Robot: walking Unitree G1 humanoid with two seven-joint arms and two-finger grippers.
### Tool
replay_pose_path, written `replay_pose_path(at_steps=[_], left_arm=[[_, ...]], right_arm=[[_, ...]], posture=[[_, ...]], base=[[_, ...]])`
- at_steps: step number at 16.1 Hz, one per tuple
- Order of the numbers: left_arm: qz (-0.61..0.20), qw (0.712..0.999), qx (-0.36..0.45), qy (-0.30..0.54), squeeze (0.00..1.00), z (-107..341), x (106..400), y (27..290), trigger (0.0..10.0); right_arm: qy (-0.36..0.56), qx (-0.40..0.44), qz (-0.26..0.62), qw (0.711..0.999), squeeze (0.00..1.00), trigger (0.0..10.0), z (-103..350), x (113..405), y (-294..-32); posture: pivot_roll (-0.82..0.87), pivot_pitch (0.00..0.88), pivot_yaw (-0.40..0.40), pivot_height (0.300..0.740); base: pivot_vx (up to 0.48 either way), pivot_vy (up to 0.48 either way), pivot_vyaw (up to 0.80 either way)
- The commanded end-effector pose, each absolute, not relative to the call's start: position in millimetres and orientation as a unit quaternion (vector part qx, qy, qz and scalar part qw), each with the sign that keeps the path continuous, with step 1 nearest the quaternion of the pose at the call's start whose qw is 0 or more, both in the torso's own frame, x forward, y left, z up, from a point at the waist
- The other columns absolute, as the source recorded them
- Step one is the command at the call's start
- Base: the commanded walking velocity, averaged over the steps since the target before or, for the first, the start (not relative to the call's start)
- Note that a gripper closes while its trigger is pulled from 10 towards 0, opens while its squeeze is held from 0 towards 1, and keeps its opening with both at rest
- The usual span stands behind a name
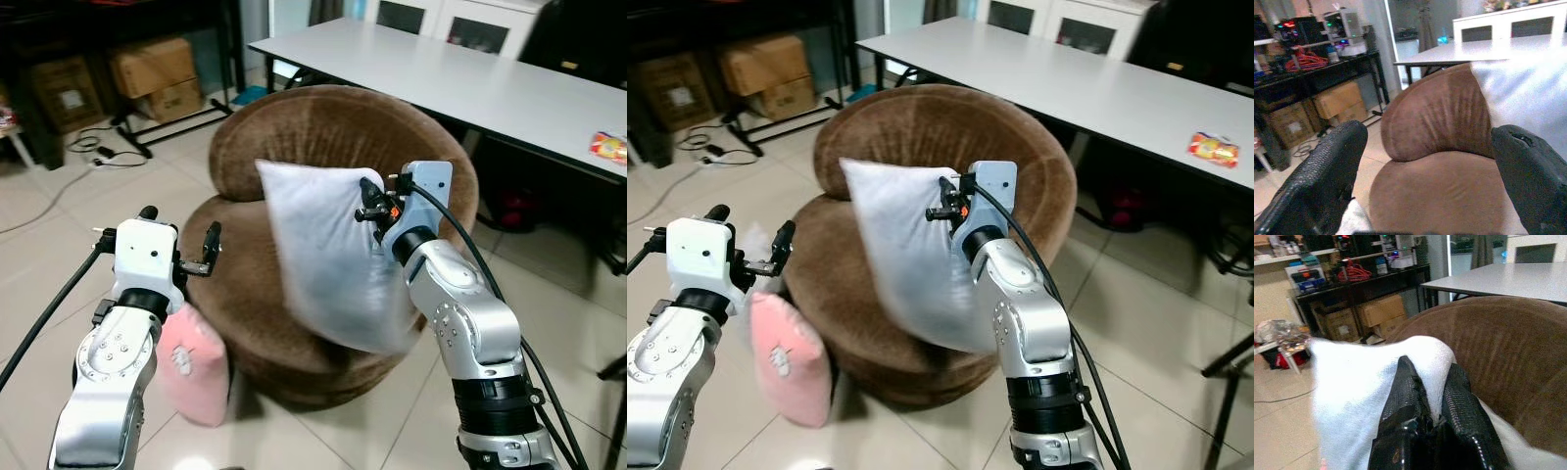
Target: Move the pillow to the sofa from floor
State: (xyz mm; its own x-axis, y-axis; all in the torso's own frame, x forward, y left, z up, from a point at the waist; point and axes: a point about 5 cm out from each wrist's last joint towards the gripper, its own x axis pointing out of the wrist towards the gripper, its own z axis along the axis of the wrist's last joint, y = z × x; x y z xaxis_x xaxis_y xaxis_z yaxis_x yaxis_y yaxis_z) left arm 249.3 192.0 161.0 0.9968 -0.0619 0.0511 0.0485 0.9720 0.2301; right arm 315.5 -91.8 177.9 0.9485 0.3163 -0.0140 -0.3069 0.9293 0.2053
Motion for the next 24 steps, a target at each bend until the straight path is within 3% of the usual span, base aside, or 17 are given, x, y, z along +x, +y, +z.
replay_pose_path(at_steps=[1,24], left_arm=[[-0.035,0.992,0.119,-0.036,0.00,165.0,249.5,188.9,10.0],[-0.038,0.992,0.116,-0.036,0.00,165.4,246.5,186.7,10.0]], right_arm=[[-0.014,0.101,0.150,0.983,0.00,10.0,192.6,317.5,-98.4],[-0.017,0.092,0.190,0.977,0.00,10.0,195.0,316.4,-87.1]], posture=[[0.00,0.000,-0.032,0.740],[0.01,0.000,-0.041,0.740]], base=[[0.277,0.000,0.00],[0.283,0.000,-0.05]])
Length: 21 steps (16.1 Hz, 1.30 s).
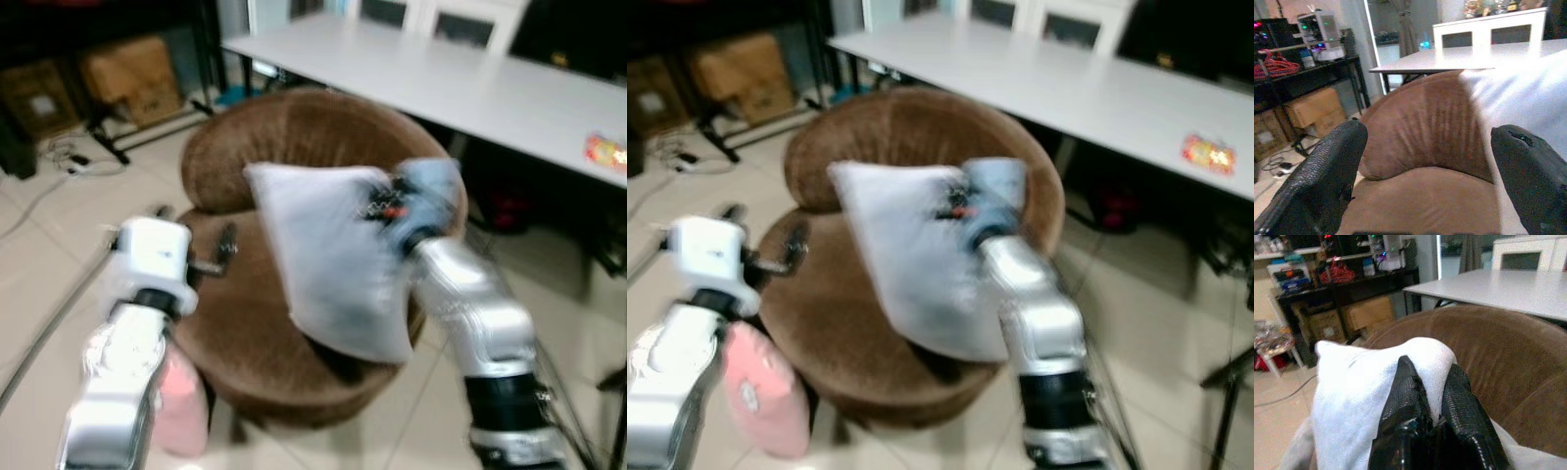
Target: Move the pillow to the sofa from floor
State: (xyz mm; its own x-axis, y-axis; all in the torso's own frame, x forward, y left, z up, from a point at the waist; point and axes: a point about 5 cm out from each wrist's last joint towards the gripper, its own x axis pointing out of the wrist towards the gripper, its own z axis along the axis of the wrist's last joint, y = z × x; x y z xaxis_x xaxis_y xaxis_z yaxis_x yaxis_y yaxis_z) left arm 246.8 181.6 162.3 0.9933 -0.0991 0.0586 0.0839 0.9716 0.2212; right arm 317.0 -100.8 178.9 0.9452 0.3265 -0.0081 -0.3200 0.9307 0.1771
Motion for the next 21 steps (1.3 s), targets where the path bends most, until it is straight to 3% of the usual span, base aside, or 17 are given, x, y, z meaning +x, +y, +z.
replay_pose_path(at_steps=[1,6,10,21], left_arm=[[-0.038,0.992,0.115,-0.036,0.00,165.3,246.2,186.6,10.0],[-0.036,0.992,0.114,-0.035,0.00,164.9,245.2,186.5,10.0],[-0.037,0.992,0.114,-0.035,0.00,164.6,242.9,186.2,10.0],[-0.042,0.991,0.119,-0.035,0.00,164.7,239.5,184.6,10.0]], right_arm=[[-0.017,0.092,0.191,0.977,0.00,10.0,195.2,316.5,-86.7],[-0.019,0.087,0.205,0.975,0.00,10.0,196.6,316.5,-83.4],[-0.023,0.073,0.220,0.973,0.00,10.0,198.2,314.4,-79.0],[-0.023,0.079,0.252,0.964,0.00,10.0,199.4,311.6,-66.7]], posture=[[0.01,0.000,-0.045,0.740],[0.01,0.000,-0.045,0.740],[0.01,0.000,-0.052,0.740],[0.03,0.000,-0.062,0.740]], base=[[0.289,0.000,0.00],[0.287,0.000,0.00],[0.289,0.000,0.76],[0.288,0.000,0.00]])
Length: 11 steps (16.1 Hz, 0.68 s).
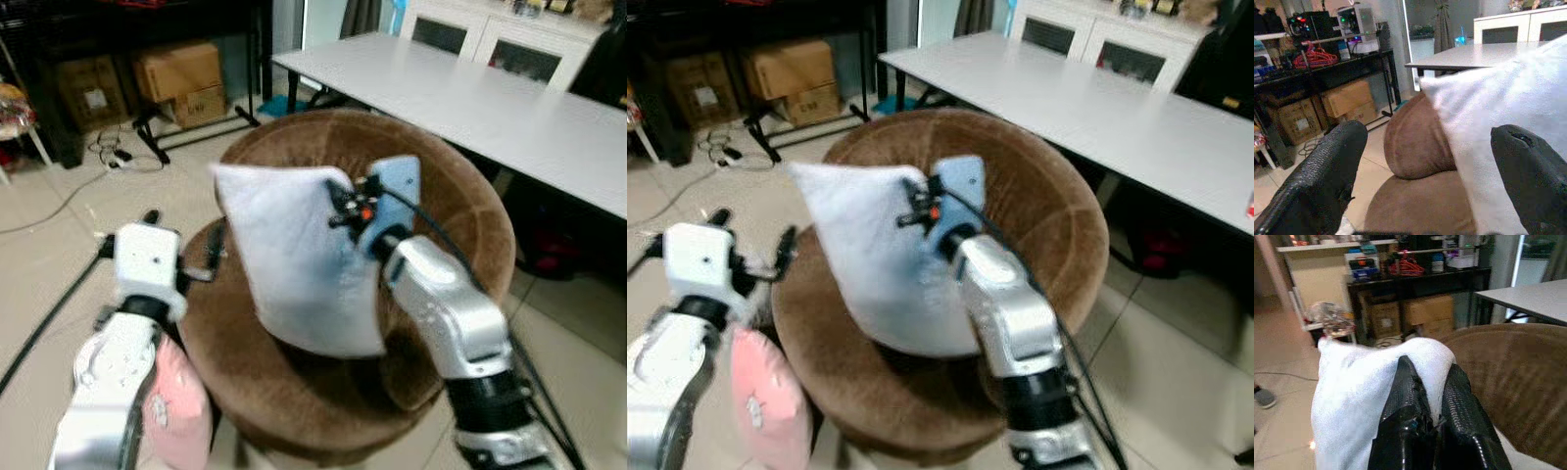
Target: Move the pillow to the sofa from floor
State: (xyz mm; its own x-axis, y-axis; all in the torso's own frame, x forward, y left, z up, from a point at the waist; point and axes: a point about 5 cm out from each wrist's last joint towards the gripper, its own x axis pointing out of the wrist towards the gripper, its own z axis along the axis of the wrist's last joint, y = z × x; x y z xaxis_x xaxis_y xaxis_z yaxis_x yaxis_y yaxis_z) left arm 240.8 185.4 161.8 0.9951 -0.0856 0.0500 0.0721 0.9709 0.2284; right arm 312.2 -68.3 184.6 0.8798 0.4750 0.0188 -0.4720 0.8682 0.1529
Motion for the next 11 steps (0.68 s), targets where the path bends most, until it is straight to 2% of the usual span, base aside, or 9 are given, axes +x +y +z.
replay_pose_path(at_steps=[1,11], left_arm=[[-0.042,0.991,0.119,-0.034,0.00,164.5,238.8,184.6,10.0],[-0.044,0.992,0.116,-0.032,0.00,163.2,236.6,185.3,10.0]], right_arm=[[-0.022,0.078,0.257,0.963,0.00,10.0,199.4,311.1,-65.1],[-0.018,0.066,0.273,0.959,0.00,10.0,197.3,308.7,-58.9]], posture=[[0.04,0.000,-0.064,0.740],[0.04,0.000,-0.070,0.740]], base=[[0.289,0.000,0.00],[0.314,0.000,0.00]])
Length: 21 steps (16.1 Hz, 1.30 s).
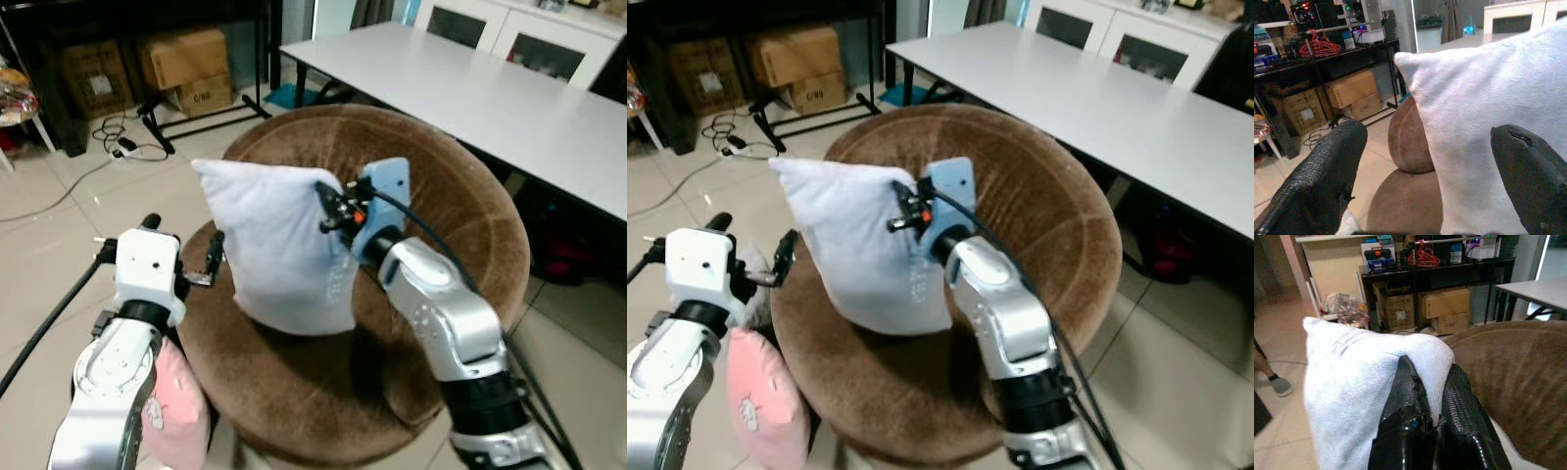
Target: Move the pillow to the sofa from floor
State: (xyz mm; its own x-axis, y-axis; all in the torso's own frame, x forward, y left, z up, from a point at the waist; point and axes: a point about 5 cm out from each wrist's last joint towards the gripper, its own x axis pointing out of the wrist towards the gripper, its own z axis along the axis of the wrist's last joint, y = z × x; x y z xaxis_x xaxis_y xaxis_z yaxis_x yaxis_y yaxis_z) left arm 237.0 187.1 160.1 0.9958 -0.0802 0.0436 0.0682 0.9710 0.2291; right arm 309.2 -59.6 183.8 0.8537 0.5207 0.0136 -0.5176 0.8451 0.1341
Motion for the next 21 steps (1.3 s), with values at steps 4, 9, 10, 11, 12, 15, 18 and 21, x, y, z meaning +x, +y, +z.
replay_pose_path(at_steps=[4,9,10,11,12,15,18,21], left_arm=[[-0.043,0.992,0.116,-0.032,0.00,162.7,236.5,185.7,10.0],[-0.044,0.992,0.118,-0.029,0.00,161.9,236.2,186.3,10.0],[-0.045,0.991,0.119,-0.028,0.00,161.7,236.5,186.3,10.0],[-0.046,0.991,0.120,-0.028,0.00,161.4,237.0,186.2,10.0],[-0.047,0.991,0.121,-0.027,0.00,161.2,237.5,186.4,10.0],[-0.048,0.990,0.127,-0.024,0.00,159.1,239.2,184.5,10.0],[-0.050,0.990,0.129,-0.019,0.00,157.6,239.4,184.2,10.0],[-0.047,0.990,0.130,-0.018,0.00,157.1,238.3,186.5,10.0]], right_arm=[[-0.016,0.055,0.282,0.958,0.00,10.0,196.6,307.8,-56.6],[-0.012,0.064,0.266,0.962,0.00,10.0,195.0,311.3,-59.4],[-0.012,0.064,0.264,0.962,0.00,10.0,195.0,311.7,-59.7],[-0.010,0.066,0.261,0.963,0.00,10.0,194.9,312.0,-60.0],[-0.008,0.065,0.258,0.964,0.00,10.0,194.5,312.6,-60.1],[-0.012,0.065,0.256,0.964,0.00,10.0,195.3,313.4,-61.4],[-0.011,0.063,0.257,0.964,0.00,10.0,195.3,314.3,-60.6],[-0.010,0.063,0.266,0.962,0.00,10.0,195.7,314.6,-57.2]], posture=[[0.04,0.000,-0.073,0.740],[0.04,0.000,-0.070,0.740],[0.04,0.000,-0.069,0.740],[0.04,0.000,-0.065,0.740],[0.04,0.000,-0.063,0.740],[0.04,0.000,-0.058,0.740],[0.04,0.000,-0.059,0.740],[0.04,0.000,-0.065,0.740]], base=[[0.336,0.000,0.28],[0.331,0.000,0.13],[0.315,0.000,0.00],[0.311,0.000,-0.71],[0.304,0.000,-0.79],[0.084,0.000,-0.26],[0.000,0.000,0.00],[0.000,0.000,0.00]])
